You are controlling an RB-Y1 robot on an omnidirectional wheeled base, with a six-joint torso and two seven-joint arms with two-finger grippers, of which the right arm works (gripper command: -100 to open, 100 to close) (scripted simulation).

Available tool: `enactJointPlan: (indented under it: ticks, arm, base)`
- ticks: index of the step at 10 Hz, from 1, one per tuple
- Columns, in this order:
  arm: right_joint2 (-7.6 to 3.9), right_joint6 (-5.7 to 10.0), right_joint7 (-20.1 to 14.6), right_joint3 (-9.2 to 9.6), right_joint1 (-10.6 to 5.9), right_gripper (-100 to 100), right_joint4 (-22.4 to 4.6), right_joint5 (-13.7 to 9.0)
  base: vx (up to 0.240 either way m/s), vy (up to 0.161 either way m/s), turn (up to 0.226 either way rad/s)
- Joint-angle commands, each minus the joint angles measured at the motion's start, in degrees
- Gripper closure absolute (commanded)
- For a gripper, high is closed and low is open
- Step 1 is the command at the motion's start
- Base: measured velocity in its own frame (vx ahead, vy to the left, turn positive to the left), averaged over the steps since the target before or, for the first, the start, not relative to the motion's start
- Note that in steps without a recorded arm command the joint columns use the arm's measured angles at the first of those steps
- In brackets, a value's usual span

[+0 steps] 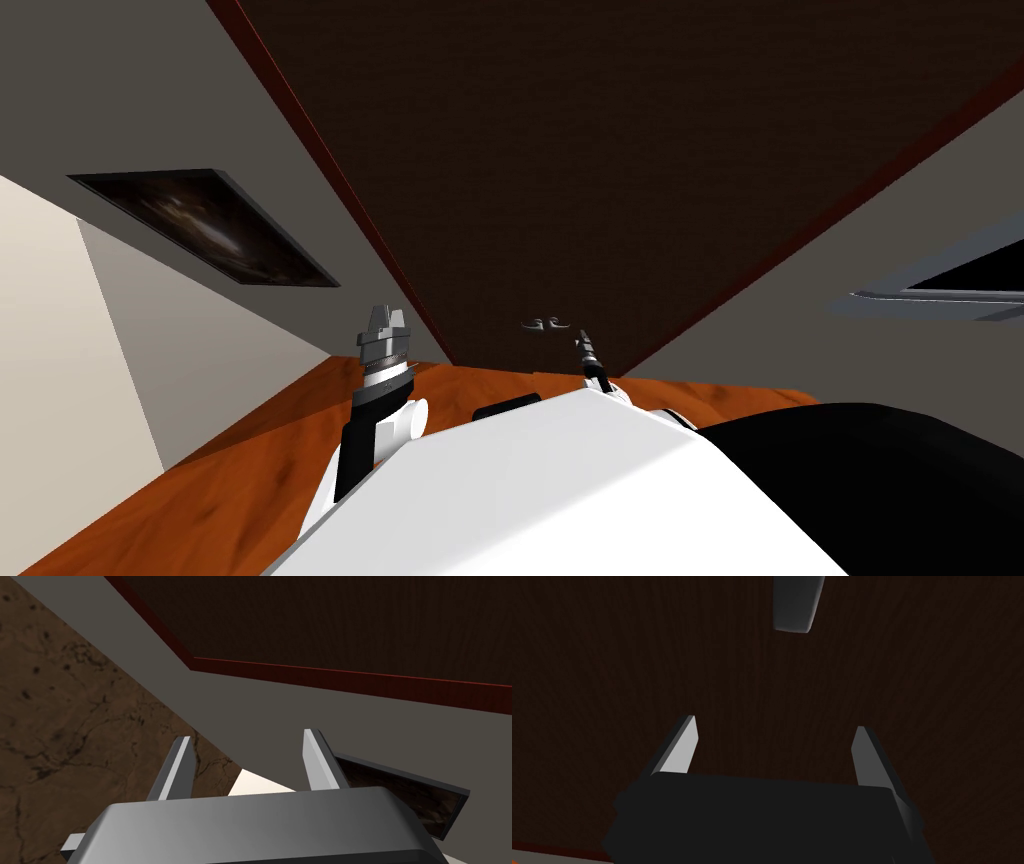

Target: Pull the door open

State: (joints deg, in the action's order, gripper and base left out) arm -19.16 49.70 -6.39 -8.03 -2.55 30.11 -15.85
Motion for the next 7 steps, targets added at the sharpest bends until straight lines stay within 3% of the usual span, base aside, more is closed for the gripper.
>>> enactJointPlan:
  ticks: [1, 2, 4, 5, 7]
  arm:
    - [0.88, 0.33, -0.5, 1.01, -0.91, -100, 0.5, 0.5]
    - [2.15, 0.50, -0.6, 2.13, -2.11, -100, 1.1, 1.0]
    - [1.77, 0.87, -0.7, 1.98, -3.07, -100, -0.4, 1.0]
    - [1.77, 0.87, -0.7, 1.98, -3.07, 100, -0.4, 1.0]
    - [1.77, 0.87, -0.7, 1.98, -3.07, 100, -0.4, 1.0]
  base:
    - [0.196, -0.050, 0.185]
    - [0.247, 0.095, 0.237]
    - [0.114, 0.076, 0.010]
    - [-0.009, -0.003, 0.027]
    - [-0.024, -0.012, 0.017]
